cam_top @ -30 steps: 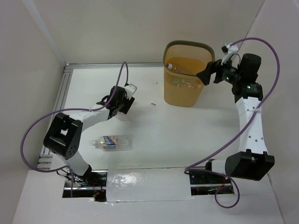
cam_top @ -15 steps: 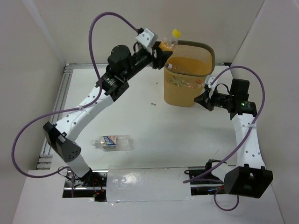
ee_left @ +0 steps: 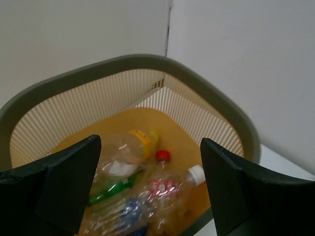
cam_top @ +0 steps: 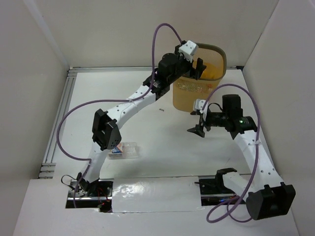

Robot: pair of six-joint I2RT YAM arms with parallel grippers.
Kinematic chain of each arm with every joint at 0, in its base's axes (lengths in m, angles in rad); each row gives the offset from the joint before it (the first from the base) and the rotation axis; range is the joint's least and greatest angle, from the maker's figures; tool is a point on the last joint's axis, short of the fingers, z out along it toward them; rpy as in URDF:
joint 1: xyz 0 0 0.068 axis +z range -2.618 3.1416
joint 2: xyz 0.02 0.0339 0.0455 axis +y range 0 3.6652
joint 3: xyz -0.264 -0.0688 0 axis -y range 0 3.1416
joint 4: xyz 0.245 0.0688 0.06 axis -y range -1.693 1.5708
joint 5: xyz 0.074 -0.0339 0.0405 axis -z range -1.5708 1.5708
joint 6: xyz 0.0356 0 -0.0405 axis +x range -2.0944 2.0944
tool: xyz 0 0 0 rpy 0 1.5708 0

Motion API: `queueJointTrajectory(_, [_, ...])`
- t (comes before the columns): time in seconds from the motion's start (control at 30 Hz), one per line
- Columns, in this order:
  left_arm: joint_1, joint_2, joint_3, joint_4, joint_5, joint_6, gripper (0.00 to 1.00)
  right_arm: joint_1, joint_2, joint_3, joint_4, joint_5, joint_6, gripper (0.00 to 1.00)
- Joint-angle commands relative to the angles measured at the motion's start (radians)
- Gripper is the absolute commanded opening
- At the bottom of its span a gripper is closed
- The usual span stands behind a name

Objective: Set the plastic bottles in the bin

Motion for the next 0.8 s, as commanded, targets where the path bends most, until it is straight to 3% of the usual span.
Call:
queueJointTrajectory(0.0, [-0.001,-0.060,0.050,0.053,-0.070,0.008,0.96,0.118,0.021,-0.021,0.136,0.103,0.070,0.87])
queueJointTrajectory(0.07, [-0.001,-0.136,-0.026,0.069,-0.082,0.018,0.96,0.187,0.042,-0.032,0.168,0.103,0.070,0.92])
queueJointTrajectory(0.17, [-0.001,-0.228,-0.129,0.093,-0.129,0.027,0.96,0.279,0.111,-0.033,0.200,0.131,0.070,0.93])
queueJointTrajectory(0.27, [-0.001,-0.424,-0.270,0.084,-0.186,0.027,0.96,0.354,0.187,-0.007,0.230,0.160,0.060,0.94])
queueJointTrajectory(0.37, [-0.001,-0.703,-0.553,0.081,-0.281,-0.009,0.96,0.462,0.271,0.004,0.283,0.174,0.060,0.95])
queueJointTrajectory(0.4, [-0.001,-0.776,-0.700,0.046,-0.345,-0.018,0.96,0.514,0.295,0.004,0.297,0.183,0.060,0.95])
queueJointTrajectory(0.5, [-0.001,-1.065,-0.956,-0.040,-0.474,-0.075,0.96,0.621,0.381,0.014,0.375,0.220,0.087,1.00])
queueJointTrajectory(0.63, [-0.021,-1.362,-1.126,-0.367,-0.582,-0.210,1.00,0.750,0.530,0.072,0.513,0.358,0.168,1.00])
queueJointTrajectory(0.77, [-0.030,-1.590,-1.226,-0.523,-0.627,-0.337,1.00,0.833,0.683,0.184,0.550,0.438,0.285,1.00])
